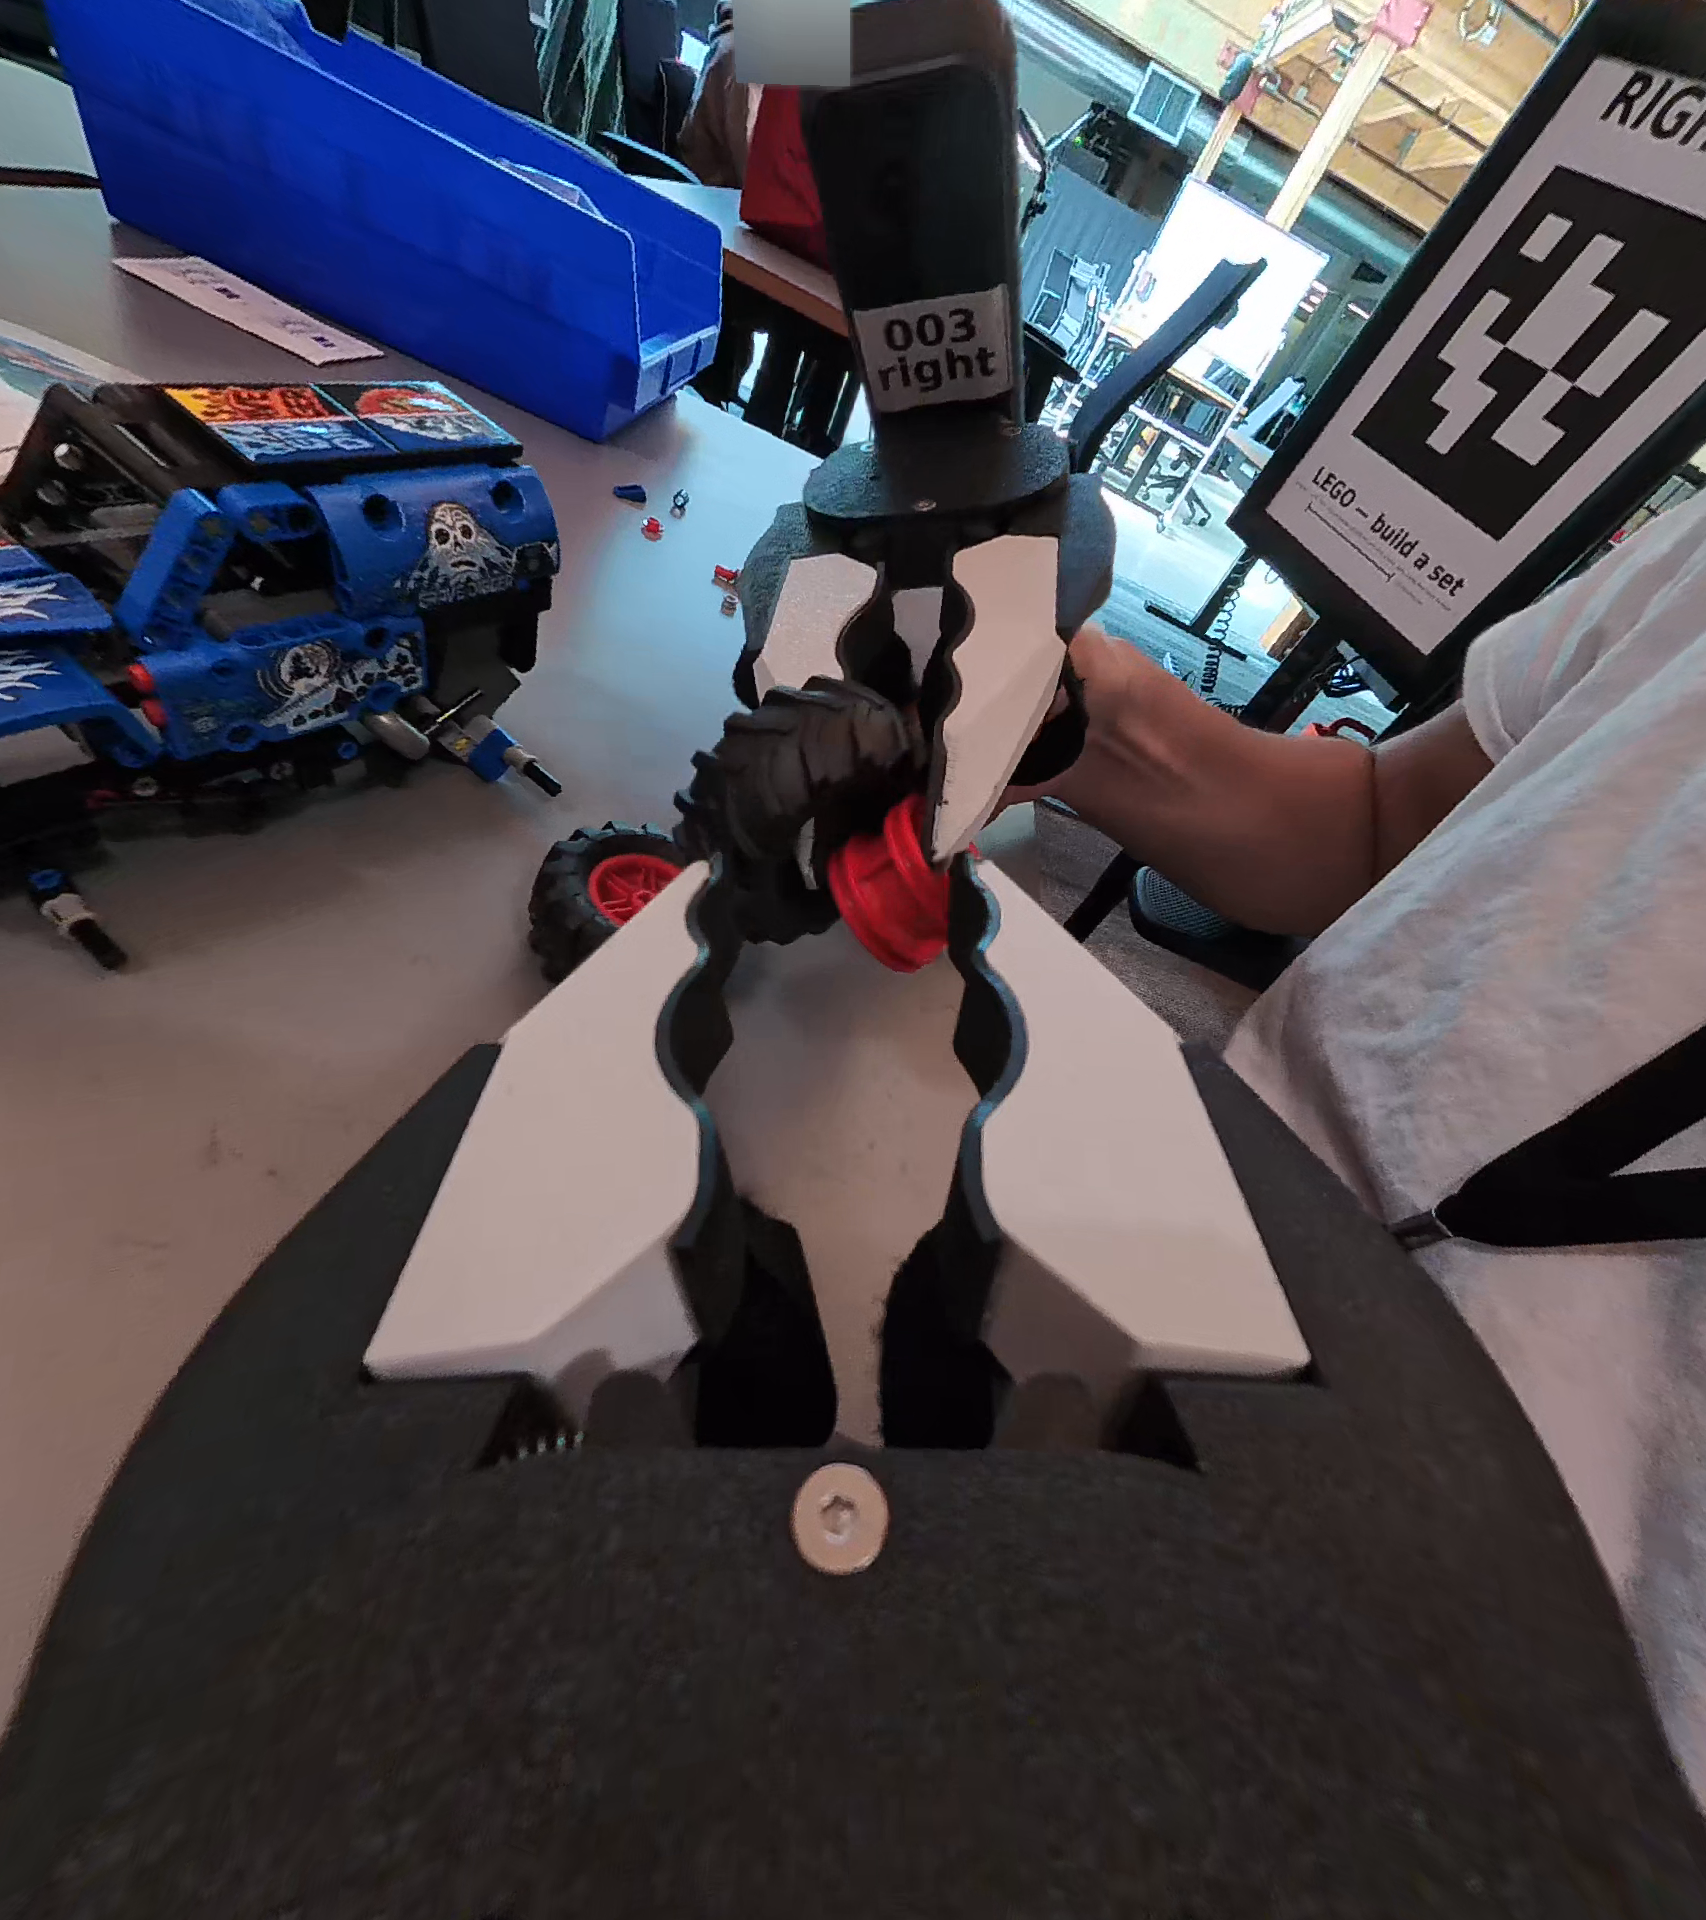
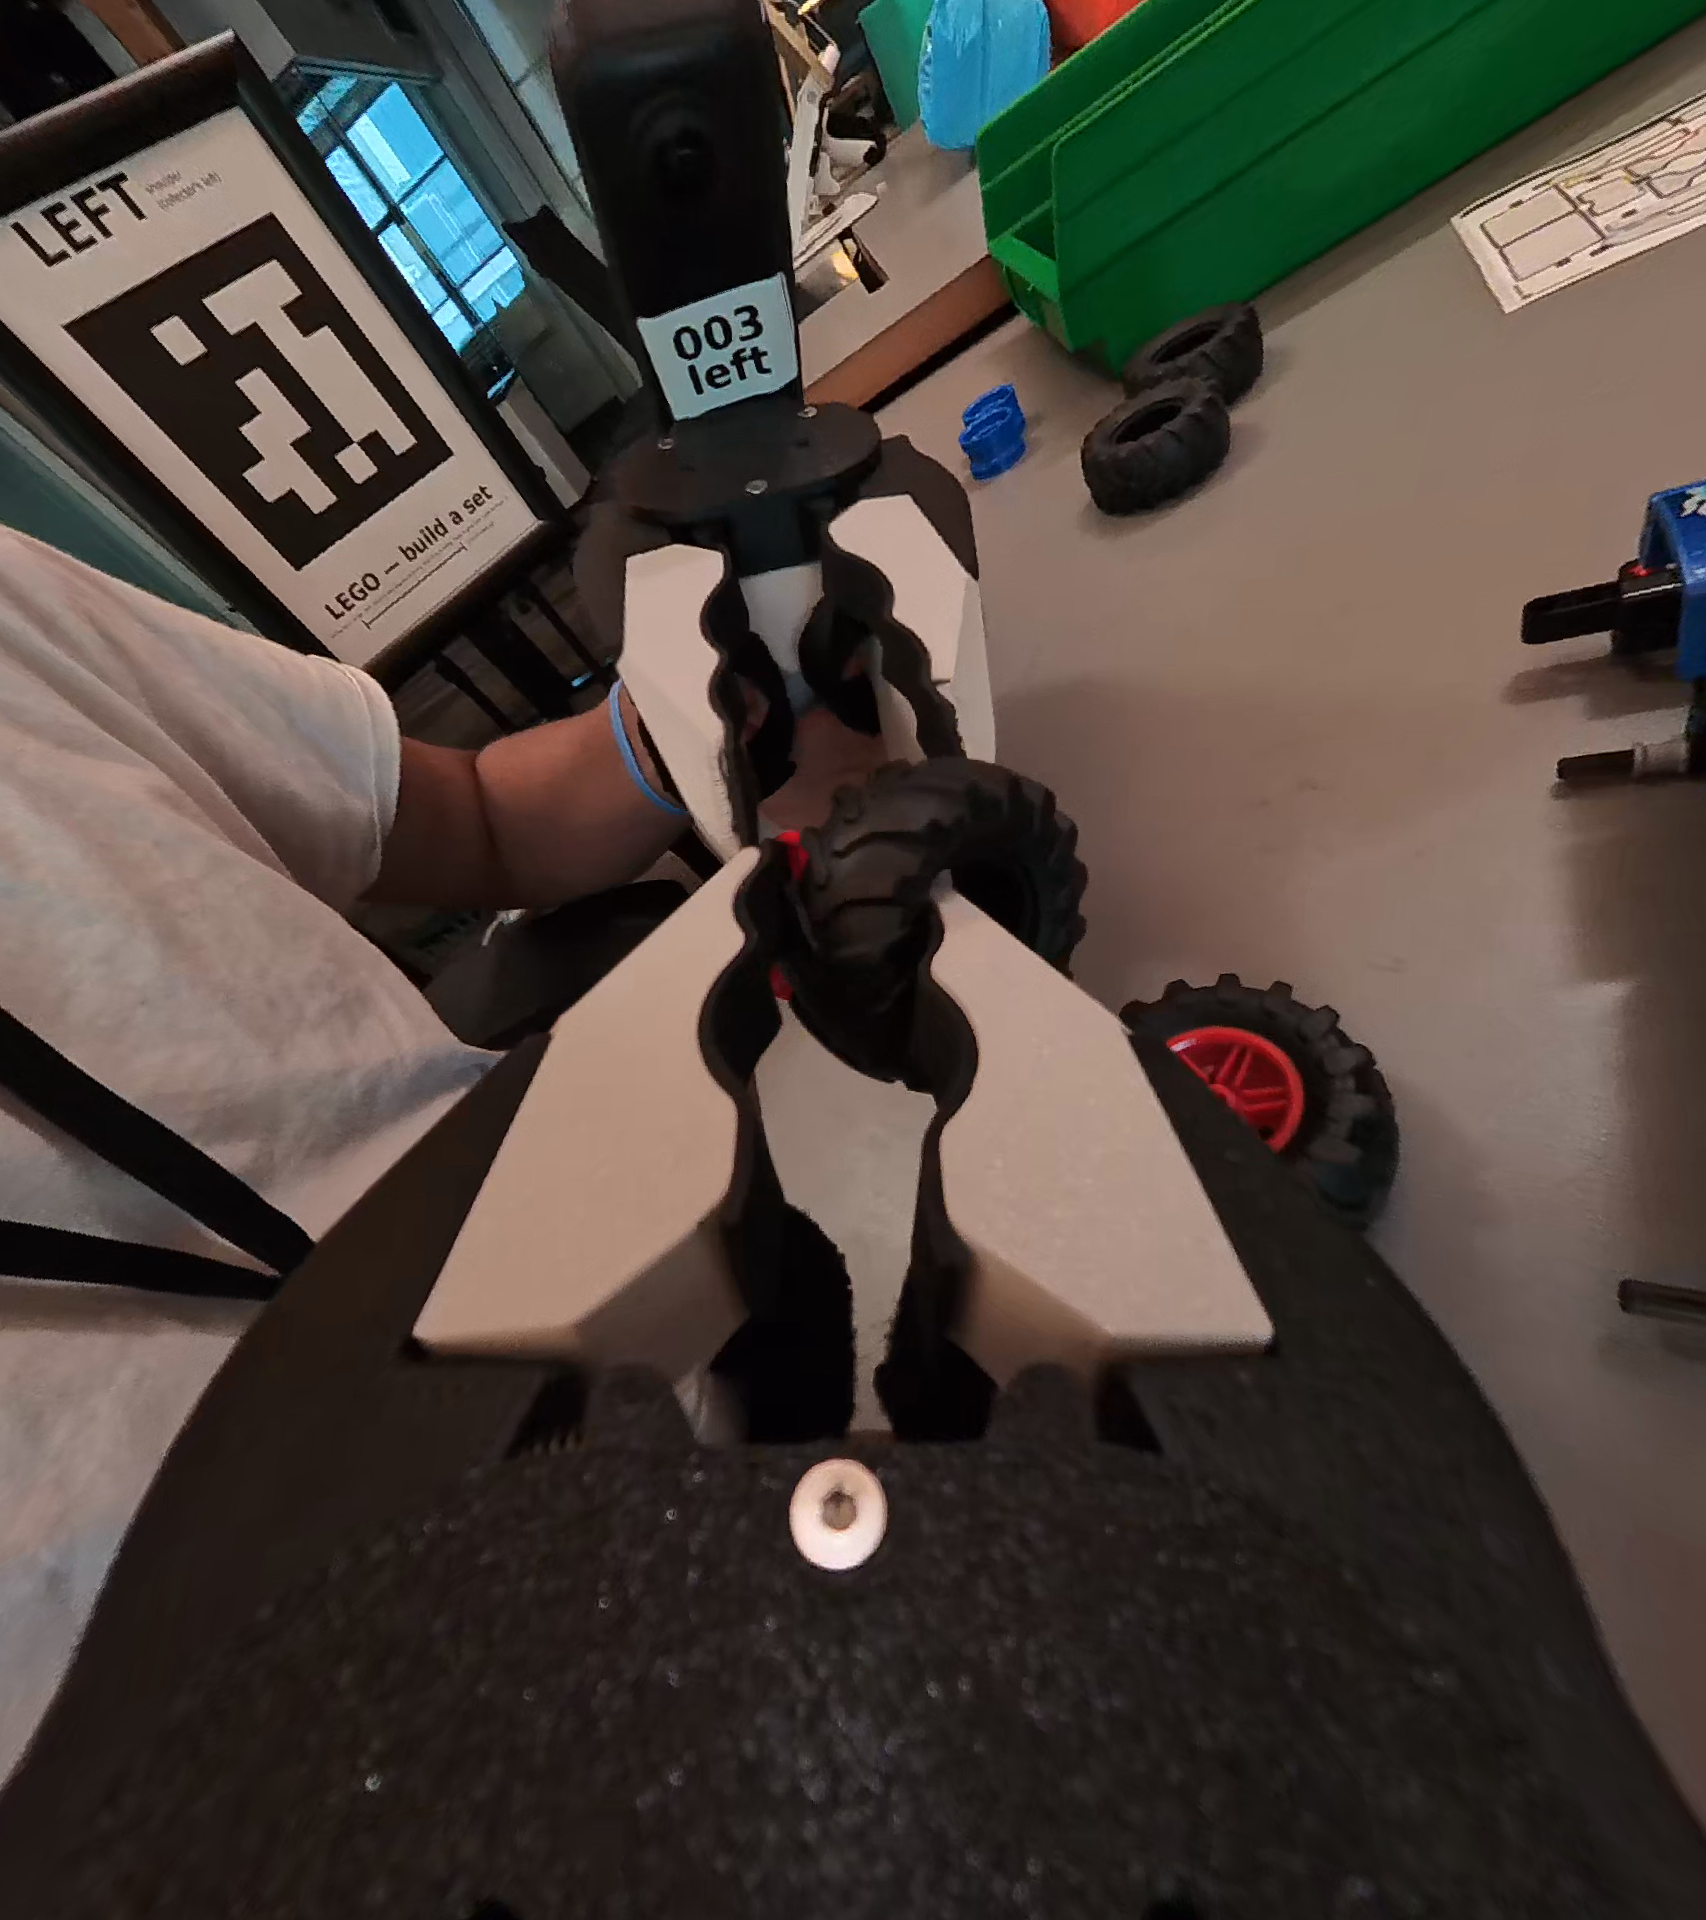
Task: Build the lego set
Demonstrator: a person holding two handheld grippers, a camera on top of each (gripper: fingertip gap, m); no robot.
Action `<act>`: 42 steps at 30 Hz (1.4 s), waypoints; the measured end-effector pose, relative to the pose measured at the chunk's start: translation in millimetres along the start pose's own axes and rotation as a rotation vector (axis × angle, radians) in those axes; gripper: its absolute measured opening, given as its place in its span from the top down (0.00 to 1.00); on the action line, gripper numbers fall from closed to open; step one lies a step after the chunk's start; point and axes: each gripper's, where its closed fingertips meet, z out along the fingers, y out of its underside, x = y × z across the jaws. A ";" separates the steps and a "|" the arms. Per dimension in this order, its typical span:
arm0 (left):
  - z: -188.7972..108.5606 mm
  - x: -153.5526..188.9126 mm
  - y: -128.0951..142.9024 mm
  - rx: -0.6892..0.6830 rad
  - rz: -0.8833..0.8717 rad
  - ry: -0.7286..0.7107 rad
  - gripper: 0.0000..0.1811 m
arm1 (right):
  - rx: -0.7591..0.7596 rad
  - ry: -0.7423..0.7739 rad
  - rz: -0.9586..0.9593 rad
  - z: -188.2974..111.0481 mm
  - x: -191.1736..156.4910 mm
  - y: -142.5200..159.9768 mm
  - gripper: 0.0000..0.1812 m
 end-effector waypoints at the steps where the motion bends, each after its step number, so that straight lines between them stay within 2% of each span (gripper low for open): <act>1: 0.1 -1.1 0.3 -0.001 -0.008 -0.006 0.77 | 0.007 -0.008 0.019 0.0 1.0 -0.5 0.89; 5: 0.2 -12.7 8.3 -0.048 -0.078 -0.093 0.69 | 0.046 0.013 0.084 -3.2 11.7 -2.6 0.89; 7: -0.2 -9.5 11.5 -0.059 -0.133 -0.091 0.68 | 0.082 0.033 0.082 -5.7 14.3 -7.1 0.89; 12: 13.3 1.5 16.5 -0.056 -0.197 -0.053 0.83 | 0.046 0.096 -0.010 3.2 12.3 -5.8 0.89; 15: 14.9 0.7 17.3 -0.056 -0.180 -0.060 0.84 | -0.036 0.143 -0.057 1.4 12.1 -5.2 0.88; 18: 12.9 -2.5 21.5 -0.109 -0.059 -0.122 0.85 | -0.136 0.193 -0.053 -7.8 15.1 -1.0 0.87; 22: 4.2 1.9 32.5 -0.224 0.094 -0.170 0.85 | -0.181 0.164 0.098 -21.9 9.8 16.9 0.87; 24: 1.2 10.9 36.7 -0.261 0.131 -0.134 0.85 | -0.162 0.035 0.241 -26.0 -4.0 28.1 0.87; 26: 0.7 16.2 39.4 -0.284 0.149 -0.108 0.85 | -0.176 0.028 0.393 -34.1 5.8 47.2 0.83; 28: 2.3 17.9 41.4 -0.297 0.158 -0.100 0.85 | -0.169 0.038 0.444 -46.8 12.1 61.1 0.83; 35: 13.8 18.8 46.3 -0.342 0.166 -0.085 0.85 | -0.159 0.301 0.278 -104.4 29.2 71.0 0.80; 39: 29.2 19.9 47.4 -0.377 0.161 -0.068 0.85 | -0.179 0.369 0.185 -109.2 31.0 69.8 0.85; 42: 44.1 22.4 52.1 -0.422 0.162 -0.056 0.85 | -0.168 0.372 0.215 -108.0 35.9 67.1 0.86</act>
